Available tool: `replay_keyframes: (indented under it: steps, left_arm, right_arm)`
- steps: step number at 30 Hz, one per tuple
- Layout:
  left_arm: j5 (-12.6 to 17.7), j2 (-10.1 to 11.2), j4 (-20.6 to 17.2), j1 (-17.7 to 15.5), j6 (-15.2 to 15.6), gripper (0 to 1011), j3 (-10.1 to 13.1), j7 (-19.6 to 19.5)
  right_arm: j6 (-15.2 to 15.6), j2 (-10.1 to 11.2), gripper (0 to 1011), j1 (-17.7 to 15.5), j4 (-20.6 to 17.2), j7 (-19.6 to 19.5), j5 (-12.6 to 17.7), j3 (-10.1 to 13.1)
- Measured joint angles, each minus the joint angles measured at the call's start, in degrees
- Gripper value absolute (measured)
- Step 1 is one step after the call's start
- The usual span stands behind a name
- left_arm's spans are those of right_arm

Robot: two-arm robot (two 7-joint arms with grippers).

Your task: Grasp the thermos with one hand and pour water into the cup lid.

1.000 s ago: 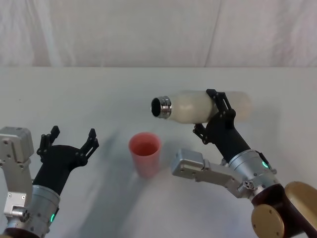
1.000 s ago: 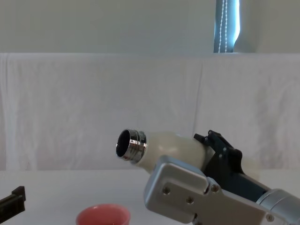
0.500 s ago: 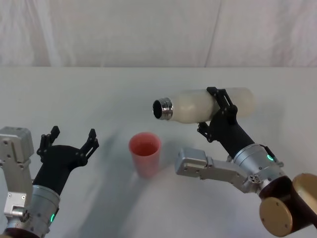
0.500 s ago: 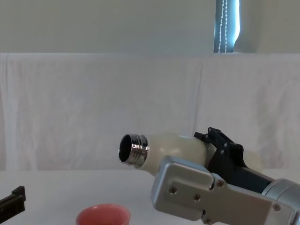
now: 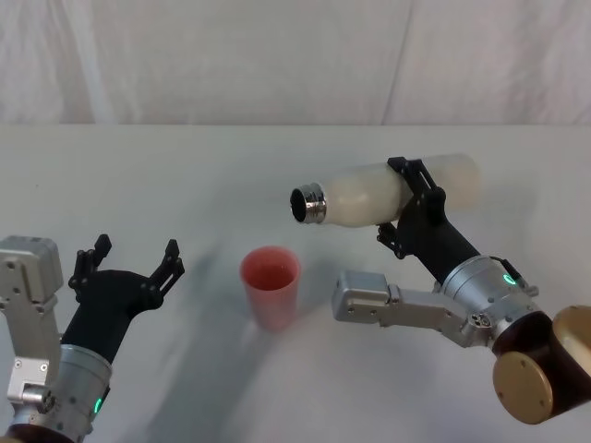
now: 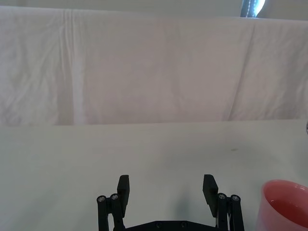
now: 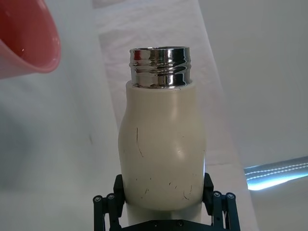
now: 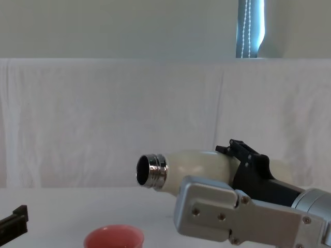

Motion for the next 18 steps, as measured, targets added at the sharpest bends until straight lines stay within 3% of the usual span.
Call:
replay_keyframes:
  steps: [18]
  left_arm:
    - [0.0,0.0,0.0,0.0,0.0,1001,0.0,0.0]
  right_arm:
    - [0.9,1.4,957,1.1,1.0,0.1,-3.7,-2.8]
